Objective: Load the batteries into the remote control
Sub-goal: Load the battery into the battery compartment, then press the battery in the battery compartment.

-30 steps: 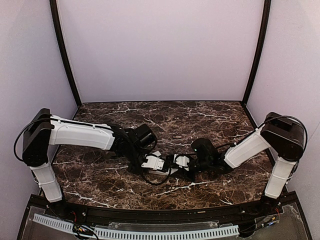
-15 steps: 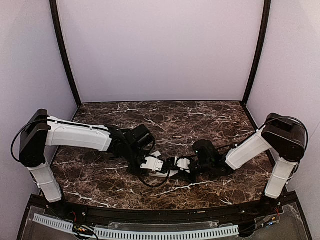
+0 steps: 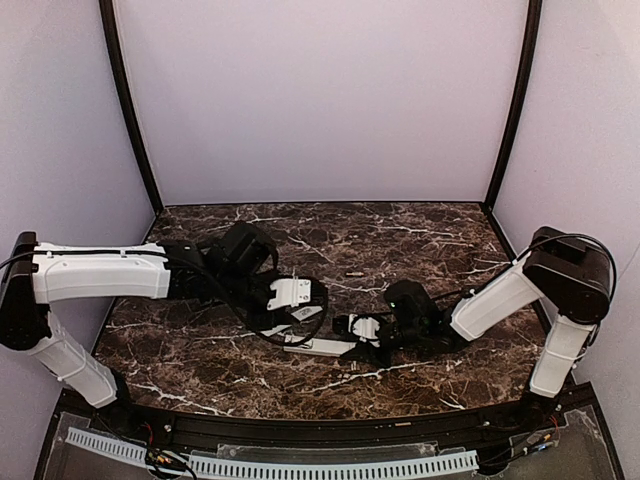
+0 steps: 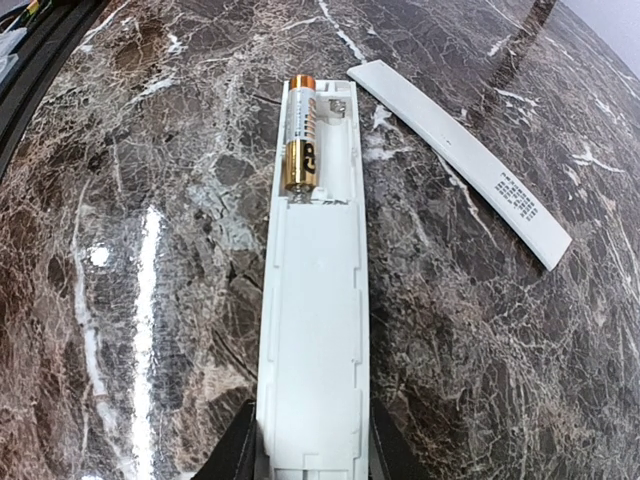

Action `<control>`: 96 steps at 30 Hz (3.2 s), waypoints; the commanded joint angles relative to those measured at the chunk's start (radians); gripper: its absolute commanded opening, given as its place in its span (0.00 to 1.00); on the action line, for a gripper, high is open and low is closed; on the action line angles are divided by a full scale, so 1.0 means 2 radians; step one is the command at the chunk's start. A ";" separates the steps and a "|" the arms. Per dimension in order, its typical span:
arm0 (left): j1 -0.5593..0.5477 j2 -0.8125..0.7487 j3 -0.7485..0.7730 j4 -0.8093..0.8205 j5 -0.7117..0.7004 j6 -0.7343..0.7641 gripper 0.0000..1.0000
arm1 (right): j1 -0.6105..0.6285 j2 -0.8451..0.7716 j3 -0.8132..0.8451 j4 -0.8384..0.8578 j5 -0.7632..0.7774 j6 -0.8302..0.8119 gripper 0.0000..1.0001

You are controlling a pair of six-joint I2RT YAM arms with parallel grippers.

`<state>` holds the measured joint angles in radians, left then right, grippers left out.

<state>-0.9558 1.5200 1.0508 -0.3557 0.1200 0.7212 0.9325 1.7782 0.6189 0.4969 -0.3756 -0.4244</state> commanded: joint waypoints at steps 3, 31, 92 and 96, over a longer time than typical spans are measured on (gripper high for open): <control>0.040 -0.042 -0.016 0.033 -0.003 -0.211 0.32 | 0.004 -0.020 -0.007 0.016 0.029 0.046 0.00; 0.015 0.066 0.010 0.036 -0.009 -0.499 0.25 | 0.031 -0.056 -0.030 -0.033 0.118 0.130 0.00; 0.001 0.151 0.067 -0.028 -0.010 -0.484 0.07 | 0.034 -0.036 -0.016 -0.046 0.118 0.125 0.00; -0.002 0.155 0.072 -0.034 -0.006 -0.479 0.05 | 0.033 -0.036 -0.017 -0.046 0.118 0.124 0.00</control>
<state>-0.9405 1.8091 1.1675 -0.3786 0.0795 -0.2573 0.9890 1.6855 0.5728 0.4175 -0.1520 -0.1730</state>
